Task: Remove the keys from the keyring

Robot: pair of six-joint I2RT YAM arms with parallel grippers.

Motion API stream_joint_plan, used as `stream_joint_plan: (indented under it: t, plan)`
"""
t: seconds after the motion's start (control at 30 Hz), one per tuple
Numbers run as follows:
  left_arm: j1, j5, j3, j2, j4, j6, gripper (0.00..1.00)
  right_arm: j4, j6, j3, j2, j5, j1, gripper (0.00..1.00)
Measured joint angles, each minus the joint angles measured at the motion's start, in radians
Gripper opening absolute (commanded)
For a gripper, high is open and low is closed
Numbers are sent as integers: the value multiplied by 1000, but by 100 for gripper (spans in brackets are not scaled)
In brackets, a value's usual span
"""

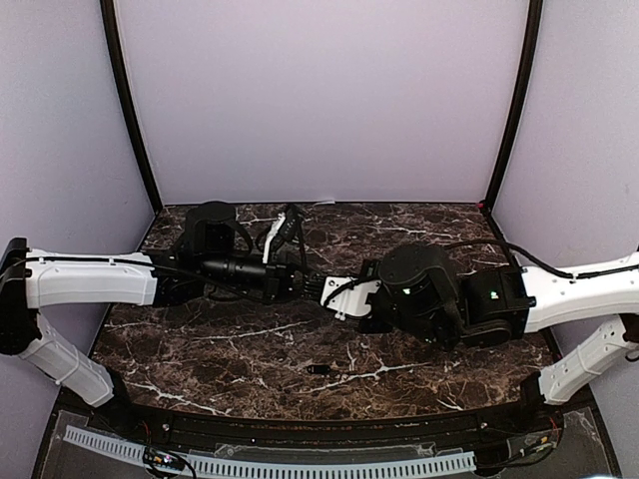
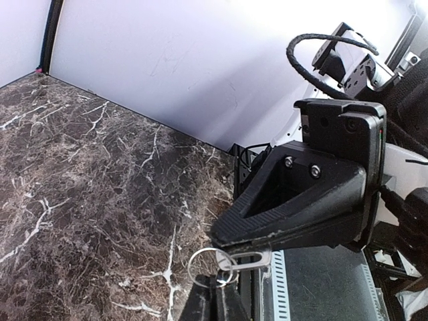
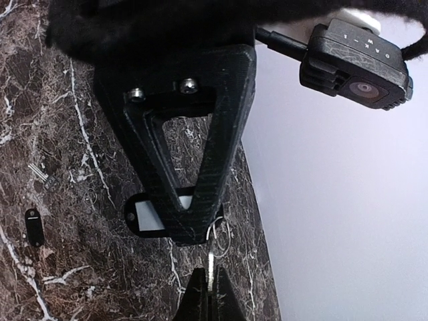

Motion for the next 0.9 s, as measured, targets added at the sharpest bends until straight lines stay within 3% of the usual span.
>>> stream_joint_plan:
  t: [0.43, 0.7, 0.8, 0.9]
  plan:
    - [16, -119, -46, -49, 10, 71, 0, -169, 314, 217, 154, 26, -2, 2]
    - [13, -184, -134, -85, 154, 83, 0, -190, 366, 217, 154, -93, 1, 42]
    - [18, -221, -158, -109, 235, 85, 0, -190, 373, 194, 128, -171, 10, 52]
    - [21, -239, -169, -118, 326, 91, 0, -177, 375, 152, 66, -248, 15, 55]
